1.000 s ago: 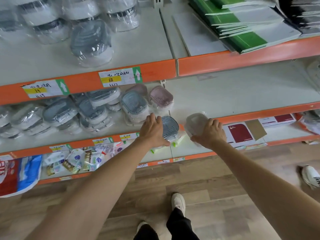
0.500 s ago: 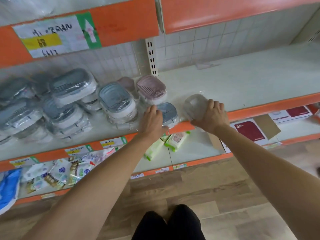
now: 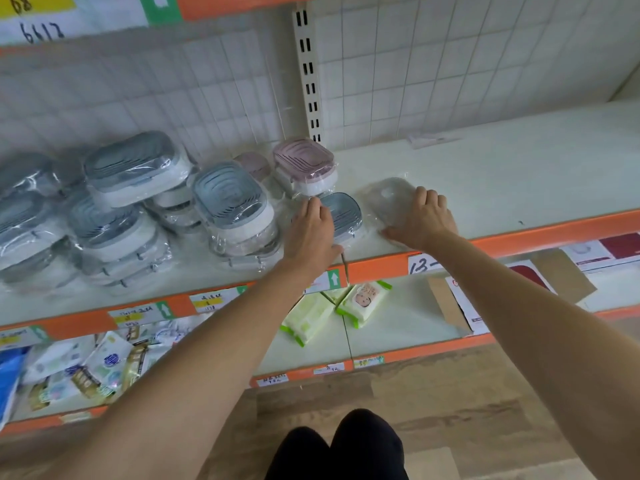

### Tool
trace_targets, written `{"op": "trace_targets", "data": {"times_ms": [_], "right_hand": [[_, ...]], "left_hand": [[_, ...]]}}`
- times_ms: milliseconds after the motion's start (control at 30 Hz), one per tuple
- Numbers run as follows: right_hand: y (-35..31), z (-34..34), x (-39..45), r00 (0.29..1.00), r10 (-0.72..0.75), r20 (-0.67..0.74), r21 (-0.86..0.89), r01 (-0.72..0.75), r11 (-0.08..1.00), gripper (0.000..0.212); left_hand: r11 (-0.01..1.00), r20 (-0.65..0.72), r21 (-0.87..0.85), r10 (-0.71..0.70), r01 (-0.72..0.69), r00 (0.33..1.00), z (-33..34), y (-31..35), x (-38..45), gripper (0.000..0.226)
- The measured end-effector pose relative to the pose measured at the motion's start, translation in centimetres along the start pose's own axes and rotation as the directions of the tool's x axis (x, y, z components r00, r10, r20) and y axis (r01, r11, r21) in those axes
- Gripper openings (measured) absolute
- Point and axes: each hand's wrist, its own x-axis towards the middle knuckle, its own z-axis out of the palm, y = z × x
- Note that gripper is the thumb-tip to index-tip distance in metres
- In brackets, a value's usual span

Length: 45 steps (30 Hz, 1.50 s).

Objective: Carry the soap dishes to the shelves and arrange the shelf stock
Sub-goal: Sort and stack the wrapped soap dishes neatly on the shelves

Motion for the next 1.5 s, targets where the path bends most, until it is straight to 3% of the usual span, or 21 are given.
{"op": "trace_targets", "data": {"times_ms": [233, 367, 500, 667, 833, 1100, 1333, 1500], "right_hand": [[-0.6, -1.6, -1.1, 1.000, -0.006, 0.026, -0.069, 0.007, 0.998, 0.109], [-1.2, -4.1, -3.6, 0.993, -0.108, 0.046, -0.091, 0.112, 0.989, 0.088], [-2.2, -6.6, -6.3, 0.968, -0.163, 0.192, -0.097, 0.184, 0.978, 0.066], [-3.4, -8.2, -9.7, 0.899, -0.222, 0.377, -0.074, 0.268, 0.961, 0.055], [-5.9, -9.2, -12.9, 0.857, -0.286, 0.428, -0.075, 0.349, 0.934, 0.045], [-12.5, -10.3, -19.2, 0.779, -0.410, 0.475, -0.048, 0.488, 0.872, 0.043], [-19.2, -13.0, -24.3, 0.719, -0.530, 0.450, -0.060, 0.617, 0.785, 0.042], [-23.8, -16.6, -26.6, 0.694, -0.603, 0.394, -0.082, 0.680, 0.728, 0.040]], "left_hand": [[0.998, 0.066, 0.030, 0.056, -0.058, 0.996, -0.9, 0.3, -1.3, 0.071], [0.991, 0.156, 0.037, 0.118, -0.125, 0.981, -4.1, 0.5, -2.7, 0.066], [0.984, 0.266, -0.008, 0.176, -0.181, 0.948, -7.2, 0.6, -5.0, 0.044], [0.983, 0.463, -0.095, 0.183, -0.157, 0.867, -10.3, -0.3, -8.1, 0.037], [0.986, 0.536, -0.132, 0.156, -0.100, 0.830, -12.5, -2.6, -11.0, 0.028], [0.982, 0.527, -0.182, 0.137, -0.046, 0.839, -16.8, -6.8, -16.7, 0.036], [0.986, 0.485, -0.146, 0.006, 0.075, 0.874, -22.1, -12.4, -22.3, 0.023], [0.962, 0.398, -0.208, -0.082, 0.177, 0.914, -27.5, -15.8, -25.2, 0.031]]}}
